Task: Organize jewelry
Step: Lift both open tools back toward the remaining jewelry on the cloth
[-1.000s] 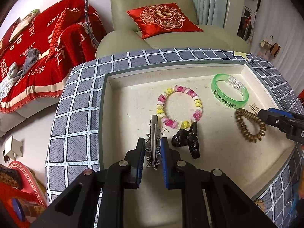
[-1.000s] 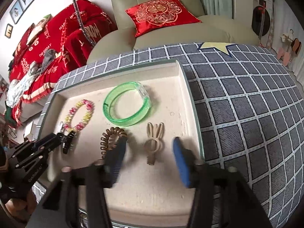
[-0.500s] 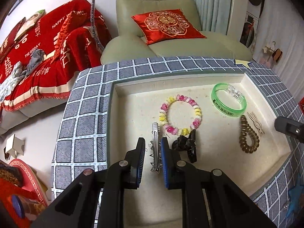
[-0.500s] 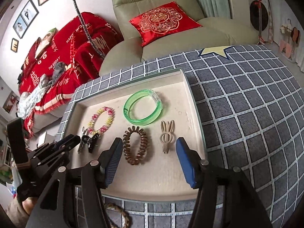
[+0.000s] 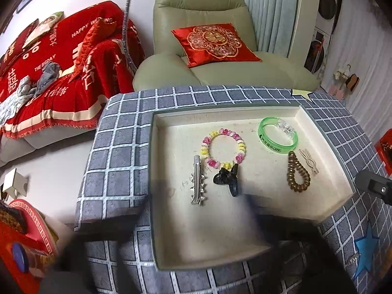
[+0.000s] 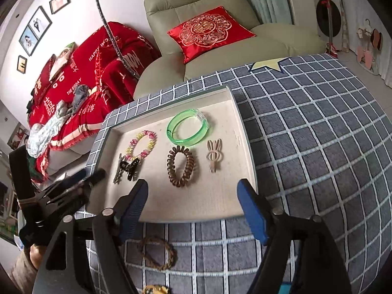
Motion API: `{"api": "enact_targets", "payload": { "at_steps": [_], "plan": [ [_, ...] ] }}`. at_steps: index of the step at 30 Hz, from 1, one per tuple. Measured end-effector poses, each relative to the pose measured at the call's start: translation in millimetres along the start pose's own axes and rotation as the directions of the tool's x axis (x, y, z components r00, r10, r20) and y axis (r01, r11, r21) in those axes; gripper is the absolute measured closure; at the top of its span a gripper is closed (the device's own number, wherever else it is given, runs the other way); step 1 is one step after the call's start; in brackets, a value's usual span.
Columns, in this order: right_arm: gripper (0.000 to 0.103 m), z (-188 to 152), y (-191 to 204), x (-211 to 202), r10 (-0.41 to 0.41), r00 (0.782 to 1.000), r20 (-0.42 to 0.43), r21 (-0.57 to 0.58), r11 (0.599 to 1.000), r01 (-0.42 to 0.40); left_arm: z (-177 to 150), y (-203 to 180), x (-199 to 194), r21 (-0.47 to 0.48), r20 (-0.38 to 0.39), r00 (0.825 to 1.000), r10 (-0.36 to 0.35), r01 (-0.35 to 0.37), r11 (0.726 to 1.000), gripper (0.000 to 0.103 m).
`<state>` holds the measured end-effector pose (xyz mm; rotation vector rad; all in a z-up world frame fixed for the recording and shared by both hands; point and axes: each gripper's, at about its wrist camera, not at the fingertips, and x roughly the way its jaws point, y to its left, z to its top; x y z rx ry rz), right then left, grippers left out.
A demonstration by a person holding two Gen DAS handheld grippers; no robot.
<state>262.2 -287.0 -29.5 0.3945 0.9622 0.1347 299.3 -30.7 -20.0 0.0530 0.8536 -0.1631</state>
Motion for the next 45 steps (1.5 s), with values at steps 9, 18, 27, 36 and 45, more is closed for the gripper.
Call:
{"api": "enact_targets", "payload": {
  "at_steps": [9, 18, 27, 36, 45],
  "plan": [
    [0.002, -17, -7, -37, 0.009, 0.999, 0.050, 0.021, 1.000, -0.010, -19, -6, -39, 0.037, 0.039, 0.999, -0.026, 0.025, 0.999, 0.000],
    [0.000, -41, -16, -78, 0.017, 0.995, 0.103, 0.033, 0.999, -0.020, -54, -14, -63, 0.069, 0.003, 0.997, -0.078, 0.077, 0.995, 0.000],
    [0.000, -83, -35, -76, -0.015, 0.999, -0.031, 0.059, 0.998, 0.017, -106, -29, -78, 0.120, -0.076, 0.988, -0.134, 0.143, 0.982, 0.000],
    [0.000, -126, -51, -61, -0.083, 0.989, -0.119, 0.066, 0.994, 0.091, -144, -45, -84, 0.172, -0.126, 0.980, -0.152, 0.172, 0.970, 0.000],
    [0.000, -142, -47, -56, -0.159, 0.978, -0.139, 0.014, 0.987, 0.162, -158, -59, -73, 0.179, -0.160, 0.978, -0.135, 0.164, 0.970, 0.000]
  ]
}}
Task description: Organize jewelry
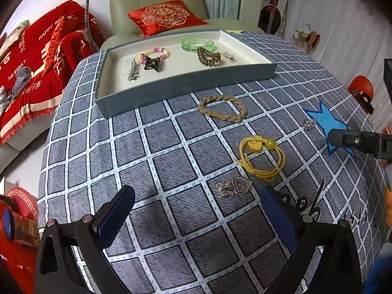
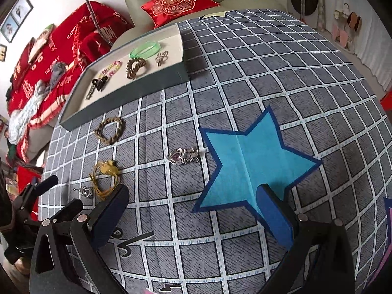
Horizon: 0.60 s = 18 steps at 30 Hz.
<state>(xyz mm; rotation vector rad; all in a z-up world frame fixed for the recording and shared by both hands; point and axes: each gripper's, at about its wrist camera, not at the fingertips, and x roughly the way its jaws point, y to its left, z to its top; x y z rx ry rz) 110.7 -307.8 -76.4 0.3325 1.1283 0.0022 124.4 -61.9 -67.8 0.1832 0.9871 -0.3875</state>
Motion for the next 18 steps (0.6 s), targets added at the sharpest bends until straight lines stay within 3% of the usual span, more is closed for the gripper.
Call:
{"api": "enact_targets", "payload": {
  "at_steps": [8, 18],
  "plan": [
    [0.003, 4, 11, 9, -0.042, 0.999, 0.014, -0.035, 0.998, 0.043, 2, -5, 8, 0.011, -0.007, 1.000, 0.013, -0.012, 1.000, 0.000],
    [0.026, 12, 23, 22, -0.116, 0.992, 0.047, -0.069, 0.991, 0.119, 1, -12, 12, 0.034, -0.016, 1.000, 0.005, -0.004, 0.999, 0.005]
  ]
}}
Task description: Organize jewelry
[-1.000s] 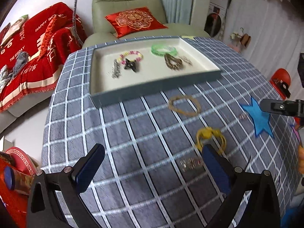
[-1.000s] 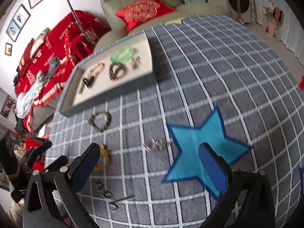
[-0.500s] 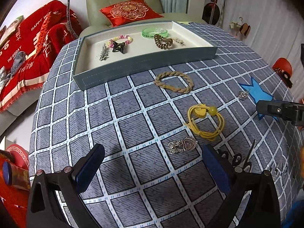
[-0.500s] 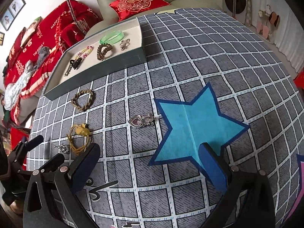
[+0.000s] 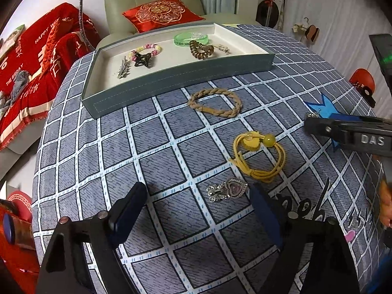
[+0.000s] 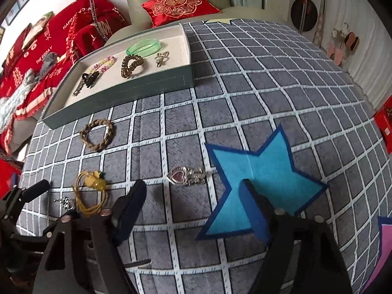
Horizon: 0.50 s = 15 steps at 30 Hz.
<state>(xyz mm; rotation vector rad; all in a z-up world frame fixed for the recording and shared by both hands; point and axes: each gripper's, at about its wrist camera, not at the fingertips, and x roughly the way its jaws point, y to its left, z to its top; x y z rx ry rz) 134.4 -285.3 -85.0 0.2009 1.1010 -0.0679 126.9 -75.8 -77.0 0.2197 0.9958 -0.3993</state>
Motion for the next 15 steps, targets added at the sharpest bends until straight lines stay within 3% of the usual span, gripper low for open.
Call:
{"api": "enact_targets", "payload": {
  "at_steps": [4, 5, 8, 9, 10, 13, 15],
  "plan": [
    [0.036, 3, 7, 2, -0.034, 0.999, 0.013, -0.028, 0.999, 0.034, 0, -6, 0, 0.017, 0.000, 1.000, -0.012, 0.012, 1.000, 0.005],
    [0.038, 3, 9, 2, -0.044, 0.999, 0.016, -0.039, 0.998, 0.045, 0, -8, -1, 0.026, 0.002, 1.000, -0.019, 0.019, 0.999, 0.010],
    [0.055, 2, 15, 2, -0.079, 0.996, 0.030, -0.074, 0.994, 0.081, 1, -13, -3, 0.054, -0.001, 0.999, -0.034, 0.034, 0.998, 0.022],
    [0.065, 1, 15, 1, -0.073, 0.997, 0.033, -0.074, 0.994, 0.076, 1, -14, -4, 0.060, -0.001, 0.999, -0.040, 0.040, 0.997, 0.027],
    [0.067, 1, 15, 0, -0.074, 0.997, 0.034, -0.070, 0.995, 0.076, 1, -16, -5, 0.066, 0.000, 0.999, -0.045, 0.044, 0.997, 0.030],
    [0.067, 1, 14, -1, -0.069, 0.997, 0.035, -0.065, 0.995, 0.071, 0, -21, -8, 0.091, 0.008, 0.998, -0.059, 0.058, 0.994, 0.055],
    [0.067, 0, 12, -2, -0.064, 0.997, 0.037, -0.060, 0.996, 0.066, 0, -23, -8, 0.100, 0.009, 0.998, -0.060, 0.058, 0.993, 0.055]
  ]
}}
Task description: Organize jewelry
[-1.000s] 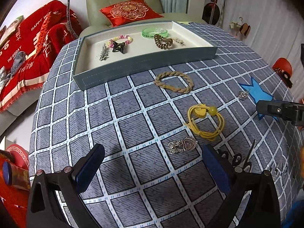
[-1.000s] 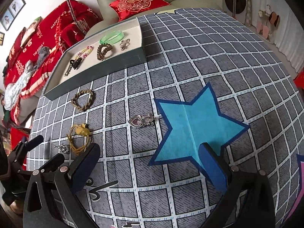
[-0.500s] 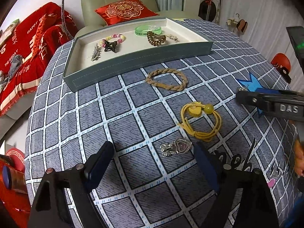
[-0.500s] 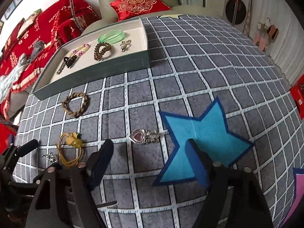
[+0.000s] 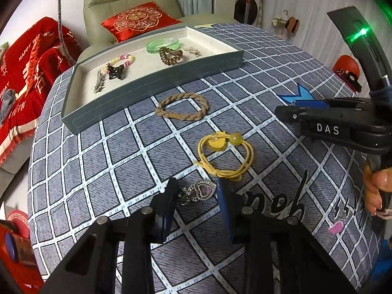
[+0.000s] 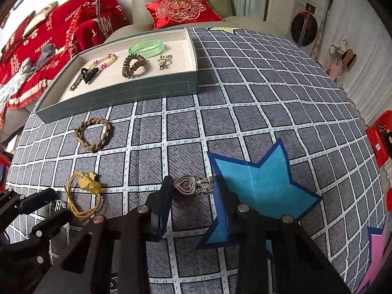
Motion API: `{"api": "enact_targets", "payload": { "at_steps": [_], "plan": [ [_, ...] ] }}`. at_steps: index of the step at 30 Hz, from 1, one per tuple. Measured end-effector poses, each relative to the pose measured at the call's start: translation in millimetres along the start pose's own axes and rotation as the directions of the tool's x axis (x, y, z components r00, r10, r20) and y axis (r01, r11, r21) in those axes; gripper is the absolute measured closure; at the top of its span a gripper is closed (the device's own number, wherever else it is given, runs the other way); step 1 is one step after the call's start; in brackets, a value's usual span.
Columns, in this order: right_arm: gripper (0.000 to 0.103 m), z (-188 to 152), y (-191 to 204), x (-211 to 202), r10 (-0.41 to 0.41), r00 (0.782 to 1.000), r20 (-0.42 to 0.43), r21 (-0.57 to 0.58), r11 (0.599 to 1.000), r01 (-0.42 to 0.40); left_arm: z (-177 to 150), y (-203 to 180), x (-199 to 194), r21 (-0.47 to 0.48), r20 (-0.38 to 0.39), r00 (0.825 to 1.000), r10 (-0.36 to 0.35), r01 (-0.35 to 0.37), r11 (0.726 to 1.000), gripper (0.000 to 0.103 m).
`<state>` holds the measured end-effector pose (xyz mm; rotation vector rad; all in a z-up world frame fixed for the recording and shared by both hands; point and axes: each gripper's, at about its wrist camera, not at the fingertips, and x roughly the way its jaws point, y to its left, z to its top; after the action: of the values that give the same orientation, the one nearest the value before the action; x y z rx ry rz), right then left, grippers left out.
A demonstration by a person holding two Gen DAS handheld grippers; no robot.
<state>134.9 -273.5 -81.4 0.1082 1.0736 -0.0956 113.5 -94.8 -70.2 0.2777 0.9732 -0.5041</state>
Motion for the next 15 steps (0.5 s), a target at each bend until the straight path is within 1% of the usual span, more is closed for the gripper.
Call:
{"api": "enact_targets", "payload": {
  "at_steps": [4, 9, 15],
  "plan": [
    [0.067, -2, -4, -3, 0.021, 1.000, 0.003, 0.017, 1.000, -0.021, -2, 1, -1, -0.008, 0.007, 1.000, -0.016, 0.016, 1.000, 0.055],
    [0.068, -7, -9, -11, 0.048, 0.999, 0.011, 0.032, 0.998, -0.048, -5, 11, -6, -0.055, 0.015, 0.999, -0.045, 0.046, 0.997, 0.055],
    [0.068, -7, -15, -22, 0.091, 0.995, 0.028, 0.060, 0.994, -0.092, -6, 20, -15, -0.080, 0.036, 0.998, -0.044, 0.047, 0.996, 0.055]
  ]
}}
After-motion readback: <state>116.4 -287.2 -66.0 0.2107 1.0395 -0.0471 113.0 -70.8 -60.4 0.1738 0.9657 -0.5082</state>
